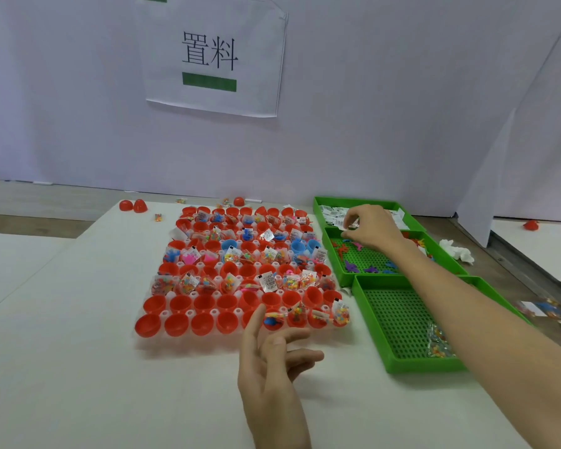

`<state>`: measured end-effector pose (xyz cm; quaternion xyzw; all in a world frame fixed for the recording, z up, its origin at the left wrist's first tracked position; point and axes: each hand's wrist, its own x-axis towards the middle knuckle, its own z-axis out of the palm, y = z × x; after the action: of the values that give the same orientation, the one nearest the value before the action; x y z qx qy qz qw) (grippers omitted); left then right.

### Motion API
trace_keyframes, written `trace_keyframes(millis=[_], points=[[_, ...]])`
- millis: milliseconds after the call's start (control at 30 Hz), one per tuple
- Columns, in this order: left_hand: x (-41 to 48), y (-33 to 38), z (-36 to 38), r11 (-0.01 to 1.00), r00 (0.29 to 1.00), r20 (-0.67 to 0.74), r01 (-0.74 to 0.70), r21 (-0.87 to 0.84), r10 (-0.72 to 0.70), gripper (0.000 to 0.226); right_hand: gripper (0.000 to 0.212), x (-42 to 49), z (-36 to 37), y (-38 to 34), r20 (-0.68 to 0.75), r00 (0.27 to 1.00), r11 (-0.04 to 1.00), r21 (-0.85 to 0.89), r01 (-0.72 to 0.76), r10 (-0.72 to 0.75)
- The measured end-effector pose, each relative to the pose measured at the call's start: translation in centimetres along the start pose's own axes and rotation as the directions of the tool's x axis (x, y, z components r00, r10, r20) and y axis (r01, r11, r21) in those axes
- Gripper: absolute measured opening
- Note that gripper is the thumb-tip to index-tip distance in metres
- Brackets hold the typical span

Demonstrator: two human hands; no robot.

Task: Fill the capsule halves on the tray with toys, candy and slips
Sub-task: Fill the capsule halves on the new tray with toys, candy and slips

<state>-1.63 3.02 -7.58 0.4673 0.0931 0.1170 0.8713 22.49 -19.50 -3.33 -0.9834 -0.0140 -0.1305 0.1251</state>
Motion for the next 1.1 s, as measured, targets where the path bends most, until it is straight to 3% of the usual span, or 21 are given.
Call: trace_keyframes(millis=[133,533,667,800,1100], points=[[0.1,0.3,0.1,1.0,1.0,-0.003,-0.002,-0.016,0.001,0.038,0.003,0.3,0.0,0.0,-0.053,0.999,1.0,0.007,0.007,-0.006],[0.2,0.2,0.1,1.0,1.0,-0.009,0.012,-0.021,-0.013,0.036,0.013,-0.1,-1.0,0.5,-0.249,0.966,0.967,0.253,0.0,0.065],[0.3,0.2,0.1,1.0,1.0,-0.006,0.015,-0.014,-0.015,0.035,0.015,-0.3,-1.2,0.7,-0.3,0.941,0.932,0.36,-0.041,0.158],[0.3,0.2,0.1,1.0,1.0,-0.005,0.016,-0.015,-0.016,0.034,0.012,-0.8,-1.2,1.1,-0.308,0.911,0.857,0.508,-0.088,0.276],[0.5,0.2,0.2,0.999,1.0,-0.01,0.027,0.016,-0.027,0.033,0.025,-2.0,-0.5,1.9,-0.294,0.901,0.826,0.552,-0.111,0.318]])
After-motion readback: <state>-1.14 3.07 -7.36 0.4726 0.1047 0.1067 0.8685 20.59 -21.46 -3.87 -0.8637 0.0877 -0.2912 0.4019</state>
